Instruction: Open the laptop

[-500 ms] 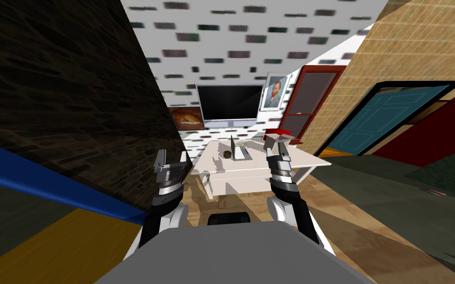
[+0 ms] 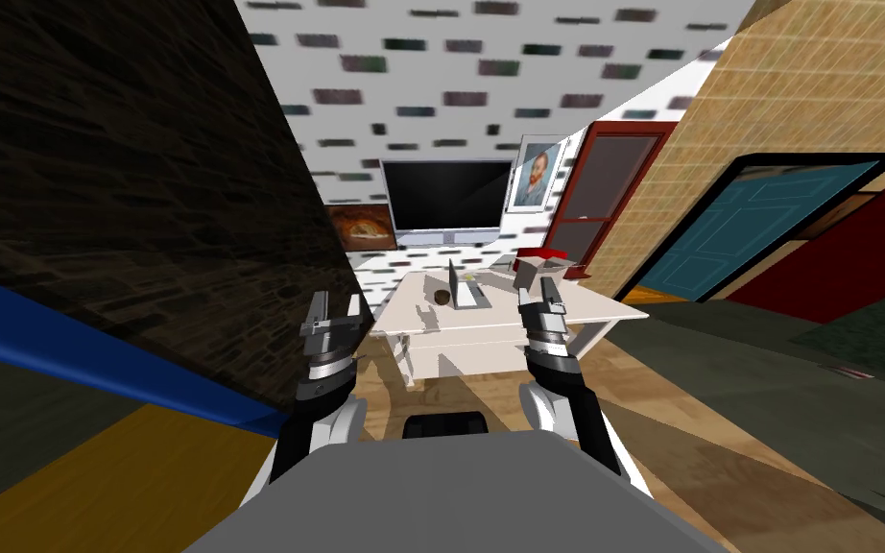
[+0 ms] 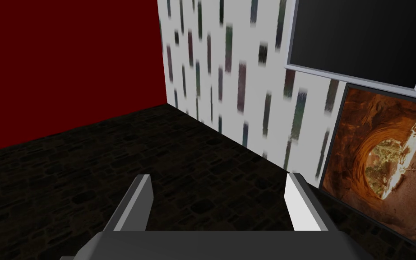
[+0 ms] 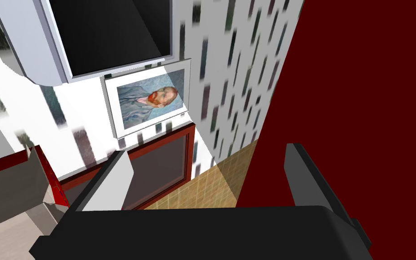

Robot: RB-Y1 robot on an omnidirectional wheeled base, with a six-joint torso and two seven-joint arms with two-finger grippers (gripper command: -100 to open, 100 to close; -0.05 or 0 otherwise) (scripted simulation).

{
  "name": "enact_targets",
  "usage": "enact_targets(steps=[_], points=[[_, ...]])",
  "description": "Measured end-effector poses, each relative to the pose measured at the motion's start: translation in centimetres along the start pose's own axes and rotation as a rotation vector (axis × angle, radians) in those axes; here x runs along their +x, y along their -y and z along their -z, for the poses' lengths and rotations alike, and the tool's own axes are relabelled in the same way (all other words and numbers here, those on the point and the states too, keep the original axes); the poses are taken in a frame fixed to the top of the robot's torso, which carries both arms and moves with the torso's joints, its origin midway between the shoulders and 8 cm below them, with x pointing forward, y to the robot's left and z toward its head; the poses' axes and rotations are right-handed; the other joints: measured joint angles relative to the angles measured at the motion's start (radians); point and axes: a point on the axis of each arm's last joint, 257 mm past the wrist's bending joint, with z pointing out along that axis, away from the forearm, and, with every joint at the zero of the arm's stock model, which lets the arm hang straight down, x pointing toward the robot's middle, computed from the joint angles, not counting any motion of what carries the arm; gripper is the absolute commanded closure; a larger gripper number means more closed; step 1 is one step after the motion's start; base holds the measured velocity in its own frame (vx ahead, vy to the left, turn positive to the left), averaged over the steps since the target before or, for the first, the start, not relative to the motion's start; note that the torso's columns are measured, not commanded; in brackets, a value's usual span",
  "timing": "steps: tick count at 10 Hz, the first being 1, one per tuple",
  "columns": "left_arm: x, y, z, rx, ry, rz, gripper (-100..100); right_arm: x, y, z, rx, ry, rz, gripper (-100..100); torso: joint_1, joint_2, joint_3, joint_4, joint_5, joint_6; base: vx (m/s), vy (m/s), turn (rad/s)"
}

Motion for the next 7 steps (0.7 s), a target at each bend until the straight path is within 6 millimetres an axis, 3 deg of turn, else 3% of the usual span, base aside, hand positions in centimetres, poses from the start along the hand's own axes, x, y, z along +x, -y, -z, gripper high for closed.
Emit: enact_targets(steps=[4,5,7], points=[[0.00,0.00,0.00,0.000,0.000,0.000,0,0.00,-0.01,0.00,0.000,0.000,0.000,0,0.000,0.296,-0.590,0.295,0.000,0.000,0.000,0.000,0.000],[0.00,0.00,0.00,0.000,0.000,0.000,0,0.00,-0.01,0.00,0.000,0.000,0.000,-100,0.000,0.369,-0.738,0.369,0.000,0.000,0.010,0.025,0.032],[0.00,-0.02,0.01,-0.001,0.000,0.000,0,0.29,0.75,0.47,0.021,-0.051,0.048,-100,0.003,0.412,-0.826,0.412,0.001,0.000,0.001,0.069,0.074]])
